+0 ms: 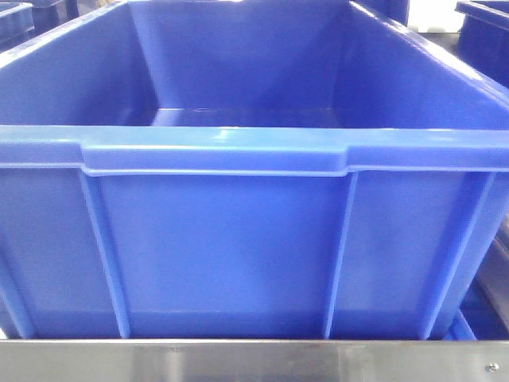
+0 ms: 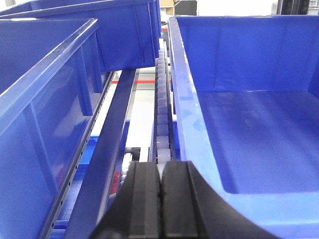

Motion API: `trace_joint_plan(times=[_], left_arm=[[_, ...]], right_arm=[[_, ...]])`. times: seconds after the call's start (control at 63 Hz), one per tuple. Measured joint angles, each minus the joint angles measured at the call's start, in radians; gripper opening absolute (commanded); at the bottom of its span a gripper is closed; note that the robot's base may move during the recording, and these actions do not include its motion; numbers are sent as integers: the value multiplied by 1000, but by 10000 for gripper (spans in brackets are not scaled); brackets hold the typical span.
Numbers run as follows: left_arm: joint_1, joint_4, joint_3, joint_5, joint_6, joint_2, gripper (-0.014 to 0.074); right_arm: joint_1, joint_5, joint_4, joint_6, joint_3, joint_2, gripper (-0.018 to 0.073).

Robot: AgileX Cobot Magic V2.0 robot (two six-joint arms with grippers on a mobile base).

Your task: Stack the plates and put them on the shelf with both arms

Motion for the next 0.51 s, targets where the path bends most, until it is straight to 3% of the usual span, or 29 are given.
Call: trace_joint_plan(times=[0.508], left_arm=[[0,0,0,2,0,0,84]], right_arm=[[0,0,0,0,0,0,50]])
